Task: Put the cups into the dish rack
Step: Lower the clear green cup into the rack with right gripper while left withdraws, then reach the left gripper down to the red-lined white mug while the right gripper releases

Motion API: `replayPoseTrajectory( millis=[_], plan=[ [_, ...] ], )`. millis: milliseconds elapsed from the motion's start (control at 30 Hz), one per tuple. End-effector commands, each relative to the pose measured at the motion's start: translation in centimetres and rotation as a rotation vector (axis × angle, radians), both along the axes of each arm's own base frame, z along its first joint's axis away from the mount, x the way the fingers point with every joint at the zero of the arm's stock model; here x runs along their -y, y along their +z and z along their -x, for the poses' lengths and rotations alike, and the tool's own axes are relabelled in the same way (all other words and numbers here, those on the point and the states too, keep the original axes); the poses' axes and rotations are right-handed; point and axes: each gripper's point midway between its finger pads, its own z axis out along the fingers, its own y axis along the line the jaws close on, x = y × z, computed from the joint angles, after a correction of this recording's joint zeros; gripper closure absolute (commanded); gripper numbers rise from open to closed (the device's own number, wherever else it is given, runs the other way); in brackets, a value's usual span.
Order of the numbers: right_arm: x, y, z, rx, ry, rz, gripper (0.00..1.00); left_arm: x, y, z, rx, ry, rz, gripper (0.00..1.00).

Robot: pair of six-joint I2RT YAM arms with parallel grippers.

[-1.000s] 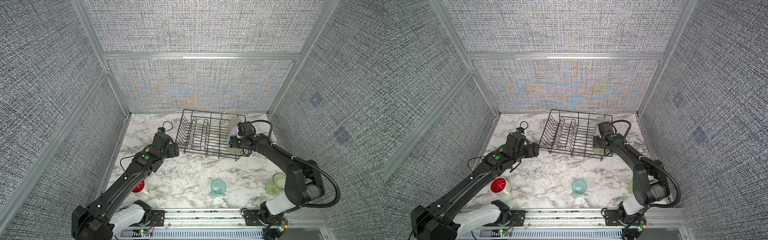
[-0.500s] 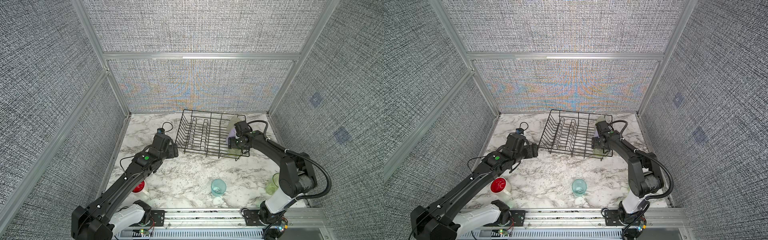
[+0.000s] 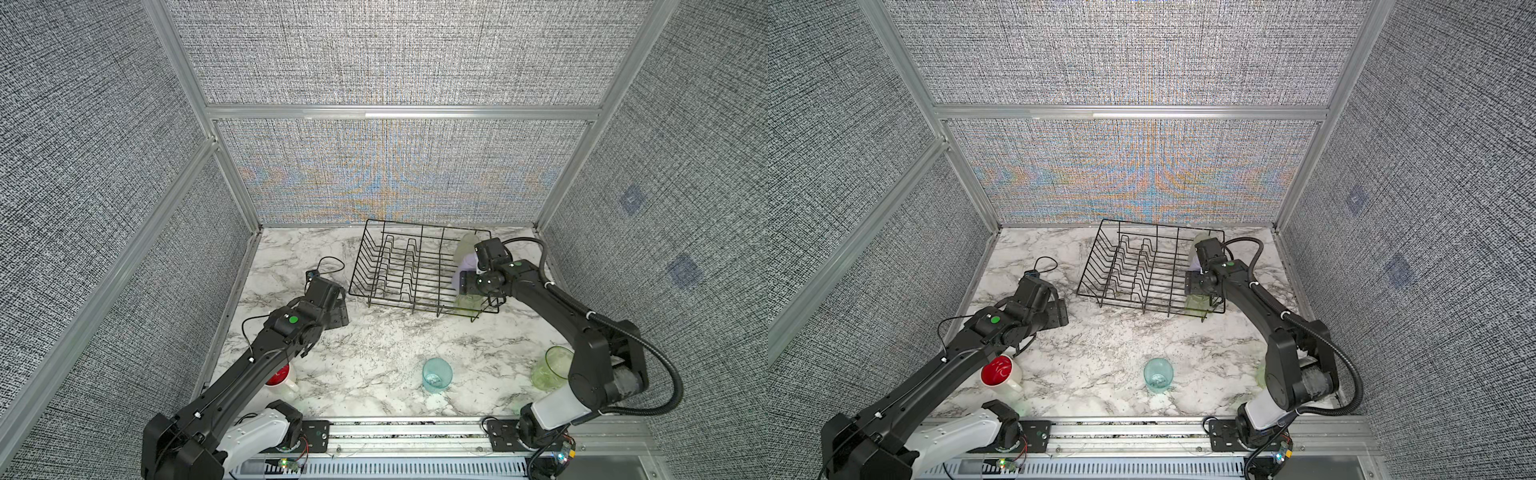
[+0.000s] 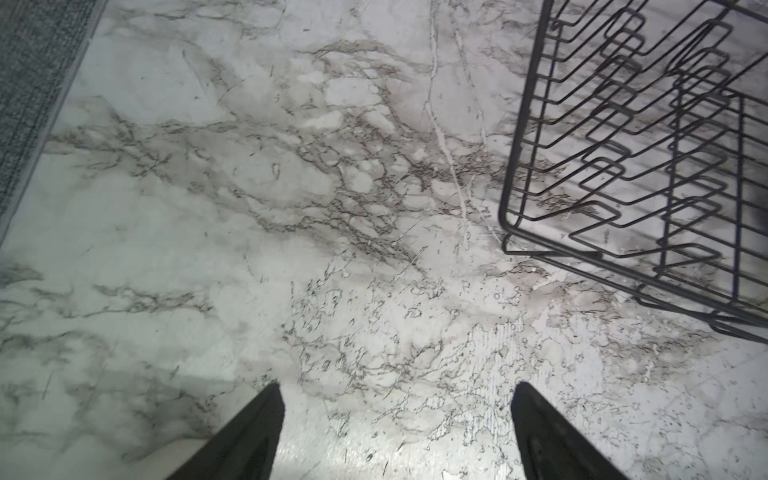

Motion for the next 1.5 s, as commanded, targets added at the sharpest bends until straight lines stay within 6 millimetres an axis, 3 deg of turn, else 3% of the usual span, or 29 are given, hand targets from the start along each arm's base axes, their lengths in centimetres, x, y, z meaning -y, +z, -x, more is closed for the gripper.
replayPoseTrajectory(
  millis=[0, 233, 367, 567, 867, 933, 1067, 1233, 1333, 1467],
  plan=[
    [0.1, 1.6, 1.0, 0.006, 0.004, -0.006, 0.14, -1.9, -0.5, 1.5, -0.045, 0.079, -0.041, 0.13],
    [-2.1, 6.2, 3.0, 0.087, 0.109, -0.112, 0.12, -6.0, -1.1, 4.4, -0.121, 0.279, -0.061, 0.08],
    [-3.8, 8.3, 3.9, 0.144, 0.210, -0.155, 0.01, -8.7, -2.7, 6.7, -0.239, 0.425, -0.046, 0.08],
    [-3.9, 10.8, 4.4, 0.299, 0.259, -0.129, 0.01, -11.1, -4.4, 8.9, -0.345, 0.582, -0.044, 0.09],
    [-4.8, 11.4, 5.9, 0.310, 0.308, -0.195, 0.01, -11.6, -6.6, 5.7, -0.376, 0.627, 0.094, 0.18],
    [-4.6, 11.3, 6.3, 0.302, 0.303, -0.194, 0.01, -11.9, -7.5, 5.4, -0.402, 0.661, 0.103, 0.21],
    [-4.3, 10.9, 7.2, 0.301, 0.301, -0.197, 0.01, -11.5, -11.2, 5.7, -0.510, 0.715, 0.152, 0.28],
    [-3.9, 10.7, 7.8, 0.309, 0.283, -0.199, 0.01, -11.3, -13.3, 6.1, -0.570, 0.741, 0.164, 0.50],
    [-3.9, 10.8, 7.7, 0.309, 0.286, -0.200, 0.01, -11.6, -13.7, 6.3, -0.548, 0.772, 0.163, 0.76],
    [-4.1, 11.3, 7.3, 0.325, 0.275, -0.218, 0.01, -11.3, -12.9, 6.1, -0.543, 0.740, 0.173, 1.00]
  ],
)
